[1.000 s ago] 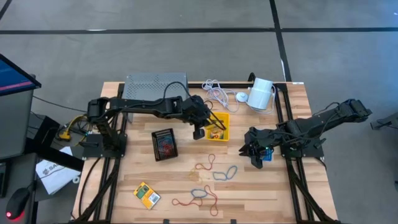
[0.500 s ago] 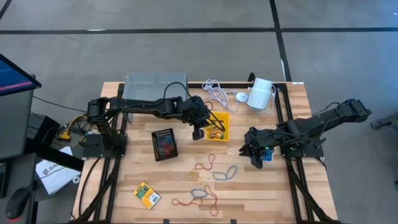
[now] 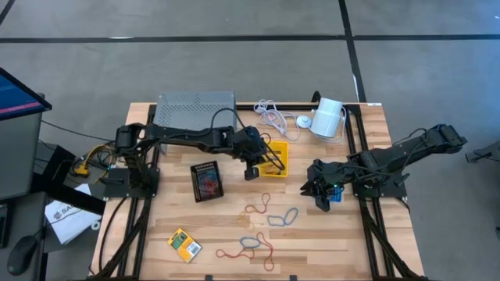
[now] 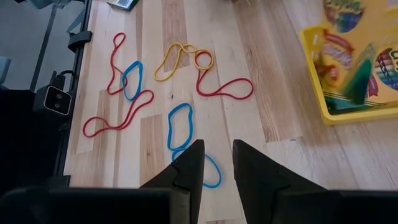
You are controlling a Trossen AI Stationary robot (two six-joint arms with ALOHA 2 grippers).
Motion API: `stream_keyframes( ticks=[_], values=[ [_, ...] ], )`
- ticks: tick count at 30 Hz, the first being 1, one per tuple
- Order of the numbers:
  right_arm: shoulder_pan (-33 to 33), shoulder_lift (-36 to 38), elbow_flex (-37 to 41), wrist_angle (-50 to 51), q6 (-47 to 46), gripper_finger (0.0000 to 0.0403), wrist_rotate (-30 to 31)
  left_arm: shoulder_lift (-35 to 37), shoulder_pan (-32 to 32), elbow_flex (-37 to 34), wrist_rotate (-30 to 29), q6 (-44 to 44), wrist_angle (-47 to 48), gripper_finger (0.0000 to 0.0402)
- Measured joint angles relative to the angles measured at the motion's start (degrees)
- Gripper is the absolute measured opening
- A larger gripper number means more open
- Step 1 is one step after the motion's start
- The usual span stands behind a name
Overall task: Pick & Place Office Desk Supplies
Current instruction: Put the yellow crayon box into the yellow bin
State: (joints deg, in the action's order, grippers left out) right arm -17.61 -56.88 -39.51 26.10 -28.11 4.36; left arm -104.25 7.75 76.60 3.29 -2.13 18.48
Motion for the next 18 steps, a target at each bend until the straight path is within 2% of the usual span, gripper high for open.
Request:
stream_keyframes(
  ticks=[11, 18],
  values=[
    [-0.02, 0.00, 0.00, -0.66, -0.40, 0.0081, -0.02, 0.00, 0.00, 0.00, -0.31, -0.48, -1.03, 0.0001],
    [-0.04, 0.00, 0.00, -1.07, -0.40, 0.0081, -0.02, 0.00, 0.04, 0.00, -0.34, -0.57, -1.14, 0.0019]
  ],
)
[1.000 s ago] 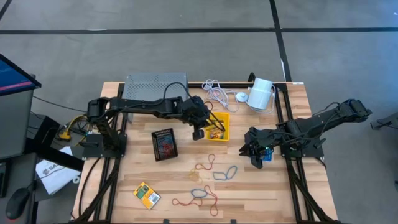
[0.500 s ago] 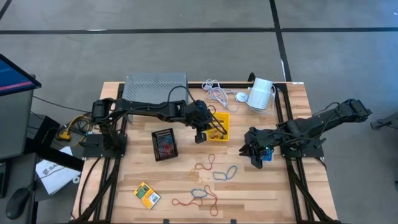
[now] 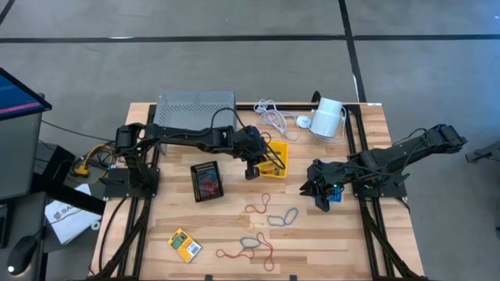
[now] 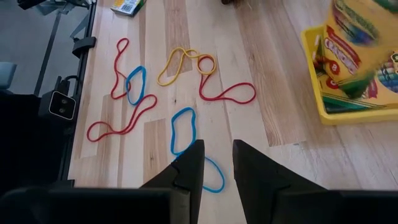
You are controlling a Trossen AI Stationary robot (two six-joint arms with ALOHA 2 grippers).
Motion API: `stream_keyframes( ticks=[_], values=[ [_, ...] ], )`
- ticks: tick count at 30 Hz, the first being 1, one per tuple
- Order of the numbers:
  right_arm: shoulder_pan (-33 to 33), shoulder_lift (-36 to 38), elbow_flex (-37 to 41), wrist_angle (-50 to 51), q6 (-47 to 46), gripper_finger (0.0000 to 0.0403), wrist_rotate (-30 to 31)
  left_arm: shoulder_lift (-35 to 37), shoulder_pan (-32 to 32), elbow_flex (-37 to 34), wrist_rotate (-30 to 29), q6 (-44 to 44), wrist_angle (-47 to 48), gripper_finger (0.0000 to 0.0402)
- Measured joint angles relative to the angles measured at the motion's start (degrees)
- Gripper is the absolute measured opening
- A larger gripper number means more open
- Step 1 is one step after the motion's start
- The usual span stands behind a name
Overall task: Pick & Place Office Desk Supplies
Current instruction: Put the yellow crayon box into the yellow bin
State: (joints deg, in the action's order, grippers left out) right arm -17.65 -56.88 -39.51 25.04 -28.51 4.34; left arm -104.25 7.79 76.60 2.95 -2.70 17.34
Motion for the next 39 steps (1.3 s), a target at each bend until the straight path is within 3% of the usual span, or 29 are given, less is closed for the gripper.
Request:
stream_keyframes(
  ticks=[13, 24, 31, 39],
  values=[
    [0.00, 0.00, 0.00, 0.00, -0.02, 0.0081, -0.02, 0.02, 0.17, 0.00, -4.25, -0.09, -1.22, 0.0082],
    [0.00, 0.00, 0.00, -0.17, -0.65, 0.0081, -0.03, 0.05, 0.06, 0.00, -4.03, -0.09, -0.94, 0.0088],
    [0.00, -0.02, 0.00, 0.17, -0.61, 0.0081, -0.04, 4.50, 0.00, -0.04, 8.14, -1.49, 9.00, 0.0092],
    [0.04, -0.02, 0.00, 0.44, -0.42, 0.0081, -0.04, 17.09, -3.25, 0.02, 9.10, -1.43, 26.41, 0.0119]
  ],
)
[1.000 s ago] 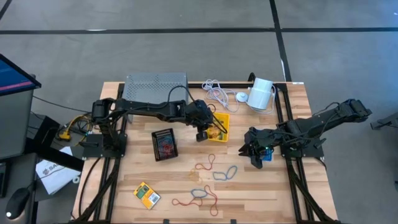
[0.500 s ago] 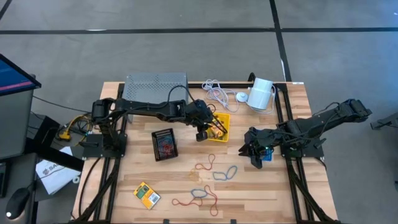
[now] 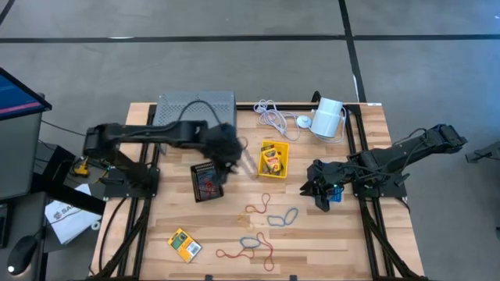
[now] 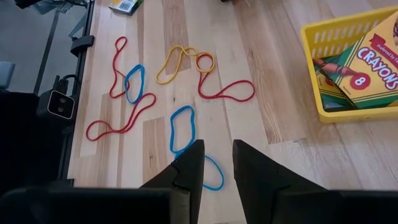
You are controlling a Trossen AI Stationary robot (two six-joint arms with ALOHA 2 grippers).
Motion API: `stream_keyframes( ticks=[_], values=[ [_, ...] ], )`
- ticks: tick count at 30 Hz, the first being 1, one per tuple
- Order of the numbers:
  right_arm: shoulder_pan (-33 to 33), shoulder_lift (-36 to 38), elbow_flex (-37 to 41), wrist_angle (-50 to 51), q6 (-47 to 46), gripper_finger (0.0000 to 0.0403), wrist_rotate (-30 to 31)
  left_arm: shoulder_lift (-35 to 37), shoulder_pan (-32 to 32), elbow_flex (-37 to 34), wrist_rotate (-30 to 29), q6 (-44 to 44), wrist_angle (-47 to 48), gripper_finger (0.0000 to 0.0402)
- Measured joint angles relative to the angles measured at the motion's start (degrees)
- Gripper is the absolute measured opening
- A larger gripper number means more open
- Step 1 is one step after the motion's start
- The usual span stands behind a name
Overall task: Pick & Place Office Desk Supplies
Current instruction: Put the yellow crayon box into the yellow bin
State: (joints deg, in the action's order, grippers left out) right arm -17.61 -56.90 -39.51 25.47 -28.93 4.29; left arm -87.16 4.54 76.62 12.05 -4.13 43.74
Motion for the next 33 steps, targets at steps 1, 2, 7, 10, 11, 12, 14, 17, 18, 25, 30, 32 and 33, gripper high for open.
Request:
stream_keyframes(
  ticks=[1, 2, 7, 10, 11, 12, 14, 17, 18, 25, 30, 32, 33],
  values=[
    [0.00, 0.00, 0.00, 0.02, 0.00, 0.0081, 0.00, 1.31, -1.52, 0.00, 0.14, -0.07, 2.87, 0.0122],
    [0.00, 0.00, 0.00, 0.00, 0.00, 0.0081, 0.00, 2.51, -3.14, 0.00, 0.36, -0.08, 5.15, 0.0124],
    [0.15, 0.00, 0.00, 0.00, 0.00, 0.0081, 0.00, 5.75, -12.62, -0.63, -1.77, 1.98, 10.95, 0.0126],
    [0.17, 0.00, 0.00, -2.81, -0.02, 0.0081, 0.06, 6.13, -17.38, -0.68, -3.31, 7.01, 12.89, 0.0123],
    [0.17, -0.10, 0.00, -4.52, -0.02, 0.0081, 0.04, 6.23, -18.58, -0.68, -3.84, 9.22, 13.50, 0.0122],
    [0.17, -0.15, 0.00, -6.27, -0.03, 0.0081, 0.04, 6.23, -19.83, -0.68, -4.38, 11.34, 13.85, 0.0121],
    [0.02, -0.15, 0.00, -9.57, -0.53, 0.0081, -0.03, 6.21, -22.09, -0.82, -5.23, 15.53, 15.45, 0.0120],
    [-0.23, -0.11, 0.00, -12.59, -1.90, 0.0081, -0.54, 6.22, -25.48, -3.02, -5.54, 21.38, 15.26, 0.0120],
    [-0.52, -0.10, 0.00, -13.22, -2.34, 0.0081, -0.88, 6.18, -26.69, -4.07, -5.53, 22.57, 15.39, 0.0120],
    [-2.43, -0.09, 0.00, -16.52, -2.61, 0.0081, -1.31, 5.22, -35.98, -13.34, -5.10, 22.28, 13.32, 0.0121],
    [-3.86, -0.57, 0.02, -18.89, -2.67, 0.0081, -0.20, 5.14, -39.09, -19.54, -3.97, 33.22, 11.51, 0.0121],
    [-4.42, -0.94, 0.02, -19.32, -3.20, 0.0081, 0.75, 5.14, -38.96, -21.66, -1.24, 40.43, 11.09, 0.0121],
    [-4.75, -1.22, 0.02, -19.25, -3.42, 0.0081, 1.30, 5.14, -38.90, -22.58, 0.48, 43.90, 9.99, 0.0121]
  ],
)
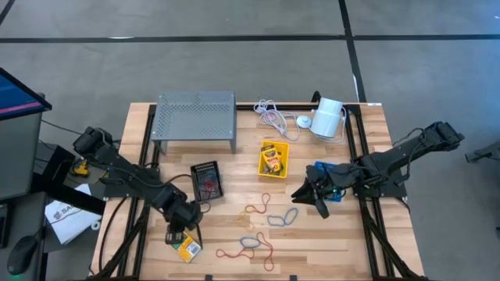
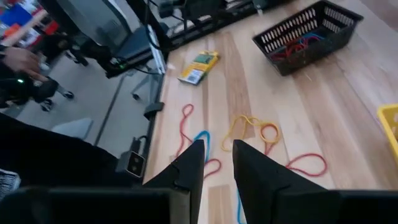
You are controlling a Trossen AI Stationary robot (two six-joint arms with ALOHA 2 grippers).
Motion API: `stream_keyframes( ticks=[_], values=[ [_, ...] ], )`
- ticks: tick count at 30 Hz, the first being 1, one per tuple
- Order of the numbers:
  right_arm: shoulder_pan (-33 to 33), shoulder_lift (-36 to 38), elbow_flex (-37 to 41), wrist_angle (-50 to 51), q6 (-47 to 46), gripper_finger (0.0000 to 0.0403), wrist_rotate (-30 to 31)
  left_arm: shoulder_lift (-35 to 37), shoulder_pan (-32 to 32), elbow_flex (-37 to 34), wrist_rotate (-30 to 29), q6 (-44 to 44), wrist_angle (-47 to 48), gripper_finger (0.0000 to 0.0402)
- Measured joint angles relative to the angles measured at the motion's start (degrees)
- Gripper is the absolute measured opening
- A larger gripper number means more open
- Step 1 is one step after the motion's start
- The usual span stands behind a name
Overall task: Pick & Place Office Desk Supplies
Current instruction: Put the yellow crayon box into the yellow bin
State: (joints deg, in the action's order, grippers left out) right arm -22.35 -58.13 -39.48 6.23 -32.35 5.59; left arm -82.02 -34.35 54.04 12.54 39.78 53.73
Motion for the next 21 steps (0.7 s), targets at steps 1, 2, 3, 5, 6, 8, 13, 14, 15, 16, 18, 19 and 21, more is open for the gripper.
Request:
stream_keyframes(
  ticks=[1, 2, 3, 5, 6, 8, 13, 14, 15, 16, 18, 19, 21],
  values=[
    [-0.42, -0.26, 0.00, 0.28, -0.19, 0.0081, 0.41, 0.00, 0.12, -0.99, 1.56, 3.25, -1.76, 0.0121],
    [-0.76, -0.57, 0.00, 0.21, -0.24, 0.0081, 0.68, 0.00, 0.25, -2.13, 3.09, 6.31, -3.25, 0.0121],
    [-1.09, -0.97, 0.00, -0.05, -0.25, 0.0081, 0.83, 0.00, 0.27, -3.39, 4.42, 9.00, -4.56, 0.0121],
    [-1.78, -1.88, 0.00, 0.19, -0.25, 0.0081, 0.89, 0.00, 0.07, -5.70, 5.92, 13.17, -7.89, 0.0121],
    [-2.15, -2.32, 0.00, 0.16, -0.23, 0.0081, 0.89, 0.00, -0.09, -6.75, 6.22, 14.93, -10.17, 0.0121],
    [-2.61, -3.06, 0.00, 0.15, -0.23, 0.0081, 0.89, 0.00, -0.24, -8.90, 6.38, 16.64, -14.58, 0.0121],
    [-3.98, -4.14, 0.00, 0.36, 0.64, 0.0081, 0.87, 0.00, 0.03, -11.55, 6.33, 17.50, -19.21, 0.0121],
    [-4.28, -4.17, 0.00, 0.41, 1.02, 0.0081, 0.88, 0.00, 0.03, -11.79, 6.02, 16.24, -19.13, 0.0121],
    [-4.54, -4.16, 0.00, 0.54, 1.26, 0.0081, 0.83, 0.00, 0.03, -11.91, 5.63, 14.68, -19.05, 0.0121],
    [-4.73, -4.16, 0.00, 0.59, 1.40, 0.0081, 0.84, 0.00, -0.04, -12.11, 5.53, 12.69, -19.09, 0.0121],
    [-5.18, -4.15, 0.00, 0.60, 2.04, 0.0081, 0.89, 0.00, -0.28, -12.61, 5.42, 8.65, -18.56, 0.0120],
    [-5.43, -4.13, 0.00, 0.60, 2.21, 0.0081, 0.89, 0.00, -0.30, -12.84, 5.20, 7.10, -18.02, 0.0120],
    [-5.75, -4.13, 0.00, 0.62, 2.35, 0.0081, 0.89, 0.00, -0.28, -13.52, 4.83, 4.42, -17.74, 0.0121]
  ],
)
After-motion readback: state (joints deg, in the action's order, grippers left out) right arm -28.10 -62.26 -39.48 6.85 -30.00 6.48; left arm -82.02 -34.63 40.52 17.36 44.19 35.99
